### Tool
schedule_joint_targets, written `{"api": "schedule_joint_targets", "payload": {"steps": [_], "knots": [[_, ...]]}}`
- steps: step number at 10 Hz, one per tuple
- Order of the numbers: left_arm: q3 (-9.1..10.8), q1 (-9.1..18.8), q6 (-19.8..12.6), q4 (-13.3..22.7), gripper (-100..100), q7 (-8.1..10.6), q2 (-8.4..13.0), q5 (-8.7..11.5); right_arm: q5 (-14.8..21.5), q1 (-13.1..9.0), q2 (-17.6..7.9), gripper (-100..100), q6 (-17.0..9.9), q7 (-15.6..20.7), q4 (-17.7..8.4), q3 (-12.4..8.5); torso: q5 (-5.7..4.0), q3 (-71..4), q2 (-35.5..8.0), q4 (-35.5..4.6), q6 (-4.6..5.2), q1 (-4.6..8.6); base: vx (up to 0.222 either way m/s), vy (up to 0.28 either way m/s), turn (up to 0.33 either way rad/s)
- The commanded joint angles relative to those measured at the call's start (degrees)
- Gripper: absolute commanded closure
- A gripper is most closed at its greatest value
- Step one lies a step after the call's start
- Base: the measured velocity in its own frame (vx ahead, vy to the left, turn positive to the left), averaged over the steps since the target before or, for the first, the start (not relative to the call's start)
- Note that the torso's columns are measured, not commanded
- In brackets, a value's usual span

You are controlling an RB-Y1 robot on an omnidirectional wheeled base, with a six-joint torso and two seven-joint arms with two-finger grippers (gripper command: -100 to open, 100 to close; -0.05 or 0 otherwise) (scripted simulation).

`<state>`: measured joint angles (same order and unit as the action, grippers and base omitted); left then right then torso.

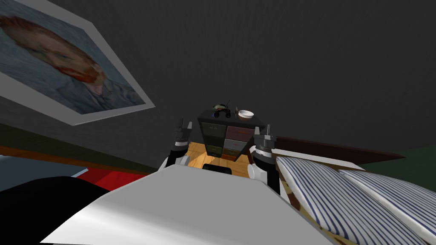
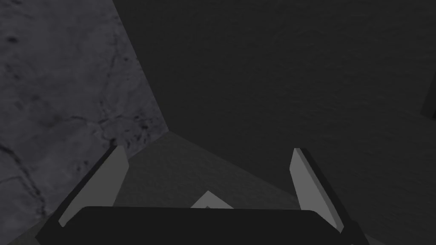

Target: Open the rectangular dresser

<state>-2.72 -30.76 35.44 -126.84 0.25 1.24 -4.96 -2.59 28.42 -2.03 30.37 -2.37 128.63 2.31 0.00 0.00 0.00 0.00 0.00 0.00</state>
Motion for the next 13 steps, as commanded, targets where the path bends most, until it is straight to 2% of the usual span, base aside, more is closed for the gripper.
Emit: {"api": "schedule_joint_targets", "payload": {"steps": [1,9,10,11,13], "knots": [[0.0,0.0,0.0,0.0,0,0.0,0.0,0.0,0.0,0.0,0.0,0,0.0,0.0,0.0,0.0,0.0,-4.7,-2.3,-2.3,0.0,0.0,0.0,0.0,0.0],[0.0,0.0,0.0,0.0,0,0.0,0.0,0.0,0.0,0.0,0.0,0,0.0,0.0,0.0,0.0,0.0,-70.7,-35.4,-35.4,0.0,0.0,0.0,0.0,0.0],[0.0,0.0,0.0,0.0,0,0.0,0.0,0.0,2.5,-0.5,-2.1,-100,-1.5,0.6,-1.4,-0.8,0.0,-79.2,-39.6,-39.6,0.0,0.0,-0.004,0.036,0.097],[-0.01,0.0,0.0,0.0,0,0.0,0.0,0.0,4.1,-0.9,-3.1,-100,-2.6,1.0,-2.3,-1.3,0.02,-83.1,-41.6,-41.5,-0.02,-0.11,-0.019,0.073,0.125],[-0.01,0.0,0.0,0.0,0,0.0,0.0,0.0,7.6,-1.8,-4.8,-100,-5.3,2.0,-4.6,-2.7,0.05,-84.5,-42.3,-42.2,0.0,-0.16,-0.022,0.094,0.105]]}}
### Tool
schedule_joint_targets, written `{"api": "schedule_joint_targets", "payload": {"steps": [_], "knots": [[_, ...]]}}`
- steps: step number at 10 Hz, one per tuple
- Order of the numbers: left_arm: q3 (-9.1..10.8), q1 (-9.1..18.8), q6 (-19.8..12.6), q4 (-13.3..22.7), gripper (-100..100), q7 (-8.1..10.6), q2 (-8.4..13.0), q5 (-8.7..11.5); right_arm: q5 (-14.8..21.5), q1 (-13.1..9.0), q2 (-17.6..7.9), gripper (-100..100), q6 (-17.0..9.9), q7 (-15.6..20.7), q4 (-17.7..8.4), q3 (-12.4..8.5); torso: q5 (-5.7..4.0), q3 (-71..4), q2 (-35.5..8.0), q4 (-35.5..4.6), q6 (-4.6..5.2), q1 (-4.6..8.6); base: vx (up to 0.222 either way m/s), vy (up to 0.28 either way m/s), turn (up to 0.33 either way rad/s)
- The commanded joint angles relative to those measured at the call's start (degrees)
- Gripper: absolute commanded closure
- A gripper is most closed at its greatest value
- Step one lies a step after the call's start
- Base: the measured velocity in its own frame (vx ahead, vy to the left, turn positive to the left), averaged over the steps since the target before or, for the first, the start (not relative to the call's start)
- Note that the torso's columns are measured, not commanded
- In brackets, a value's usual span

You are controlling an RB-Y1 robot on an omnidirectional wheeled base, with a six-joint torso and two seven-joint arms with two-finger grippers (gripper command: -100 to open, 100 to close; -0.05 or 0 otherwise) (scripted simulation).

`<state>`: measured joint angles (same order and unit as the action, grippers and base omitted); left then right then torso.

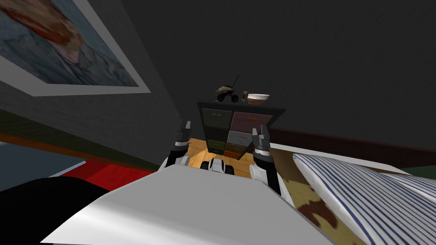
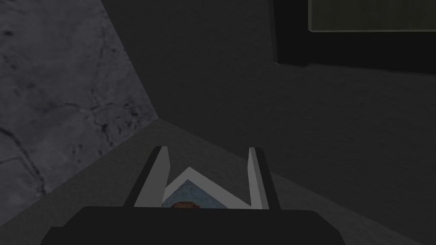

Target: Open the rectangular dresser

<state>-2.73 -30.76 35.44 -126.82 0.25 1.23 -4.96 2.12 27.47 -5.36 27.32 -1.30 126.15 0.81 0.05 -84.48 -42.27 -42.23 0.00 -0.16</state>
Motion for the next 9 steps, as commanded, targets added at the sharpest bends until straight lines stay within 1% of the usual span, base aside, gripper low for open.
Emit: {"api": "schedule_joint_targets", "payload": {"steps": [1,2,3,4,5,6,7,8,9], "knots": [[0.0,0.0,0.0,0.0,0,0.0,0.0,0.0,3.7,-0.8,-1.4,-100,-2.2,0.9,-2.2,-1.2,-0.03,-0.1,0.0,0.0,-0.01,0.09,-0.012,0.063,0.045],[0.01,0.0,0.0,0.0,0,0.0,0.0,0.0,5.8,-1.4,-2.2,-100,-3.9,1.6,-3.6,-2.1,-0.07,-0.1,0.0,0.0,0.01,0.26,-0.014,0.055,0.093],[0.0,0.0,0.0,0.0,0,0.0,0.0,0.0,6.4,-1.4,-2.2,-100,-3.9,1.6,-3.6,-2.1,-0.09,-0.1,0.0,0.0,-0.01,0.27,-0.009,0.049,0.055],[0.01,0.0,0.0,0.0,0,0.0,0.0,0.0,8.8,-2.0,-2.9,-100,-5.7,2.3,-5.1,-3.0,-0.07,-0.1,0.0,-0.1,0.02,0.24,-0.021,0.073,0.103],[0.0,0.0,0.0,0.0,0,0.0,0.0,0.0,9.3,-2.0,-2.9,-100,-5.7,2.3,-5.1,-3.0,-0.04,-0.1,0.0,-0.1,-0.01,0.12,-0.016,0.058,0.053],[0.01,0.0,0.0,0.0,0,0.0,0.0,0.0,11.6,-2.6,-3.5,-100,-7.7,3.0,-6.7,-4.1,-0.04,-0.1,0.0,-0.1,0.01,0.16,-0.007,0.065,0.103],[0.0,0.0,0.0,0.0,0,0.0,0.0,0.0,12.5,-2.6,-3.5,-100,-7.7,3.0,-6.7,-4.1,-0.05,-0.1,0.0,0.0,-0.02,0.14,0.004,0.068,0.069],[0.01,0.0,0.0,0.0,0,0.0,0.0,0.0,14.7,-3.3,-4.1,-100,-9.9,3.8,-8.5,-5.2,-0.04,-0.1,0.0,0.0,0.01,0.15,-0.003,0.088,0.145],[0.0,0.0,0.0,0.0,0,0.0,0.0,0.0,16.0,-3.3,-4.1,-100,-9.9,3.8,-8.5,-5.2,-0.04,-0.1,0.0,-0.1,-0.02,0.1,-0.013,0.069,0.066]]}}
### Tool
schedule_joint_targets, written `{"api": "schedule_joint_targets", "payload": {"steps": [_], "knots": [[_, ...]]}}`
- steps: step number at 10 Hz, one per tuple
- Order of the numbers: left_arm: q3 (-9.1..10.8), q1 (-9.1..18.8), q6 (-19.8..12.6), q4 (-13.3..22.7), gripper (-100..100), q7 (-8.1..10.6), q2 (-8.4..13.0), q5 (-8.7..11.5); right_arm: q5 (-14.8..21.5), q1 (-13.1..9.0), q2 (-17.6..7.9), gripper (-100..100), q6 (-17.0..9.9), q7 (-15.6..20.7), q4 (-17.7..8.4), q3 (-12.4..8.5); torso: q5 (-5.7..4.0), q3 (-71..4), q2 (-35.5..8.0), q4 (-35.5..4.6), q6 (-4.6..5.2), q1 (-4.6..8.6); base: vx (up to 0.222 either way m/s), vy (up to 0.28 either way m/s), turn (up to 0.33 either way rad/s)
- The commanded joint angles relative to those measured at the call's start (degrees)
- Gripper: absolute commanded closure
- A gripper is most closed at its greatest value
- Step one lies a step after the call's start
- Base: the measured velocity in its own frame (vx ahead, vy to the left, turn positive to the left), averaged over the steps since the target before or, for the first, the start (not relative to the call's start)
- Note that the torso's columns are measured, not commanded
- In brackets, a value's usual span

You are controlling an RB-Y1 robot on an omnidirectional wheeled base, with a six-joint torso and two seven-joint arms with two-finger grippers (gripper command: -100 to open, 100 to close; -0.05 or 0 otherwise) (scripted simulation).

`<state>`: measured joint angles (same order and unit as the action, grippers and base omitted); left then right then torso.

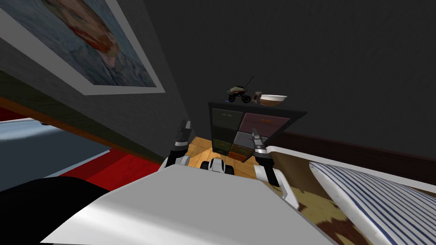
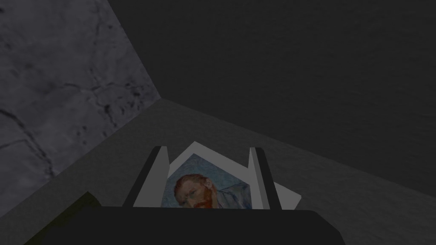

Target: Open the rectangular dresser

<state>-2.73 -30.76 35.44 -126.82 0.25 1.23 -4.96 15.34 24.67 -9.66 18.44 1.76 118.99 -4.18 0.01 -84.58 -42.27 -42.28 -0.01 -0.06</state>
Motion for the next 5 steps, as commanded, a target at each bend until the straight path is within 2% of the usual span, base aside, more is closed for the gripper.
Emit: {"api": "schedule_joint_targets", "payload": {"steps": [1,2,3,5], "knots": [[0.01,0.0,0.0,0.0,0,0.0,0.0,0.0,4.4,-1.2,-0.3,-100,-3.3,1.6,-3.1,-1.5,-0.01,0.0,0.0,0.0,0.03,0.08,-0.006,0.085,0.122],[0.0,0.0,0.0,0.0,0,0.0,0.0,0.0,6.2,-1.2,-0.3,-100,-3.3,1.6,-3.1,-1.5,-0.01,0.0,0.0,0.0,0.0,0.03,-0.009,0.071,0.074],[0.01,0.0,0.0,0.0,0,0.0,0.0,0.0,8.0,-2.0,-0.8,-100,-5.6,2.5,-5.0,-2.7,-0.02,0.0,0.0,0.0,0.03,0.1,-0.028,0.081,0.129],[0.01,0.0,0.0,0.0,0,0.0,0.0,0.0,10.3,-2.0,-0.8,-100,-5.6,2.5,-5.0,-2.7,-0.02,0.0,0.0,0.0,0.03,0.09,-0.006,0.053,0.032]]}}
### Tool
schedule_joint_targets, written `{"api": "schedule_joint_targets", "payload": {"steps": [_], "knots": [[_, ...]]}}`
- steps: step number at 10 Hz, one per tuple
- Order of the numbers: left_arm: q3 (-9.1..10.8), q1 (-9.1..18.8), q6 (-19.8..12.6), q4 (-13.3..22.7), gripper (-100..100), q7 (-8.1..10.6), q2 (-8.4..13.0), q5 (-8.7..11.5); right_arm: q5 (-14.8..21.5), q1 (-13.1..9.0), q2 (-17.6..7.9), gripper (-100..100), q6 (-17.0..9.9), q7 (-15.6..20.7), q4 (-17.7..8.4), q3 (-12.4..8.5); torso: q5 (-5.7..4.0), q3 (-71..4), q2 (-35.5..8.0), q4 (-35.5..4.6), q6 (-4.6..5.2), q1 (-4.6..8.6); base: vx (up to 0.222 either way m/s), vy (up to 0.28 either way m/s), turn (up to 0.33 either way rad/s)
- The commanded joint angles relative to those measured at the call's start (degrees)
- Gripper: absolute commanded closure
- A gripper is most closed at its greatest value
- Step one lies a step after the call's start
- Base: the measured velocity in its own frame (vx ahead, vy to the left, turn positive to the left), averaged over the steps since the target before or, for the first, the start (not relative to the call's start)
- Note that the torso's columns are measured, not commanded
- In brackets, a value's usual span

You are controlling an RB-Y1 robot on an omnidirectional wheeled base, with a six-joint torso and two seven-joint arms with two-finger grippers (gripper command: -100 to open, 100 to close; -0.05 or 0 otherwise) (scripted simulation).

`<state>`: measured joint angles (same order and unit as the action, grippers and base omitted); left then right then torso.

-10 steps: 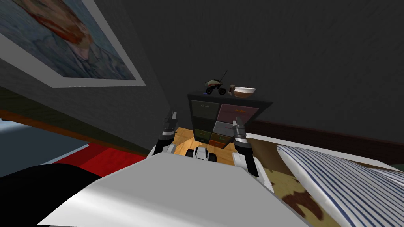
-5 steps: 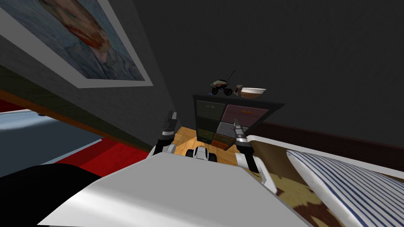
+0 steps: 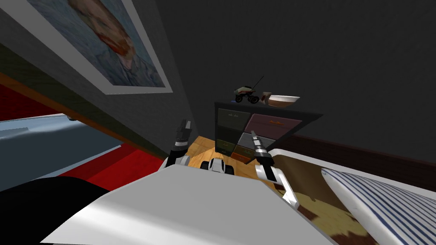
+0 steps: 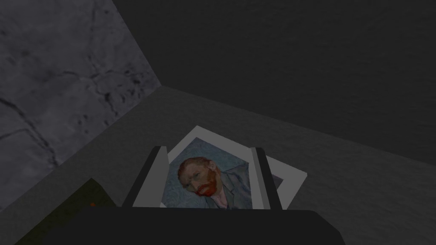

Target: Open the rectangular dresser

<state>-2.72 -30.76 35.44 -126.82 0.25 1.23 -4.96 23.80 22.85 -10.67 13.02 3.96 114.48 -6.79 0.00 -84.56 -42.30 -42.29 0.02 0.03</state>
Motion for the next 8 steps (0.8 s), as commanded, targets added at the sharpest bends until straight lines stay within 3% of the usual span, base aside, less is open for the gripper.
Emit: {"api": "schedule_joint_targets", "payload": {"steps": [1,2,3,5,6,7,8], "knots": [[0.0,0.0,0.0,0.0,0,0.0,0.0,0.0,4.0,-1.0,-0.2,-100,-2.7,1.3,-2.4,-1.3,-0.03,0.0,0.1,0.0,-0.01,0.08,-0.004,0.07,0.163],[0.0,0.0,0.0,0.0,0,0.0,0.0,0.0,5.6,-1.0,-0.2,-100,-2.7,1.3,-2.4,-1.3,0.0,0.0,0.1,0.0,-0.05,-0.07,-0.003,0.068,0.086],[0.0,0.0,0.0,0.0,0,0.0,0.0,0.0,7.3,-1.7,-0.6,-100,-4.9,2.2,-4.4,-2.6,0.02,0.0,0.0,0.0,-0.01,-0.07,0.004,0.098,0.124],[0.0,0.0,0.0,0.0,0,0.0,0.0,0.0,10.0,-1.7,-0.6,-100,-5.2,2.2,-4.4,-2.6,0.01,0.0,0.0,0.0,-0.01,-0.04,-0.005,0.058,0.047],[0.0,0.0,0.0,0.0,0,0.0,0.0,0.0,12.1,-2.6,-1.0,-100,-7.8,3.2,-6.4,-3.9,-0.03,0.0,0.0,0.0,0.0,0.12,-0.016,0.061,0.16],[0.0,0.0,0.0,0.0,0,0.0,0.0,0.0,13.9,-2.6,-1.0,-100,-7.8,3.2,-6.4,-3.9,-0.02,0.0,0.0,0.0,-0.05,-0.01,-0.002,0.069,0.097],[0.0,0.0,0.0,0.0,0,0.0,0.0,0.0,15.6,-3.4,-1.3,-100,-10.0,4.1,-8.4,-5.1,0.01,0.0,0.0,0.0,0.0,-0.06,0.003,0.092,0.14]]}}
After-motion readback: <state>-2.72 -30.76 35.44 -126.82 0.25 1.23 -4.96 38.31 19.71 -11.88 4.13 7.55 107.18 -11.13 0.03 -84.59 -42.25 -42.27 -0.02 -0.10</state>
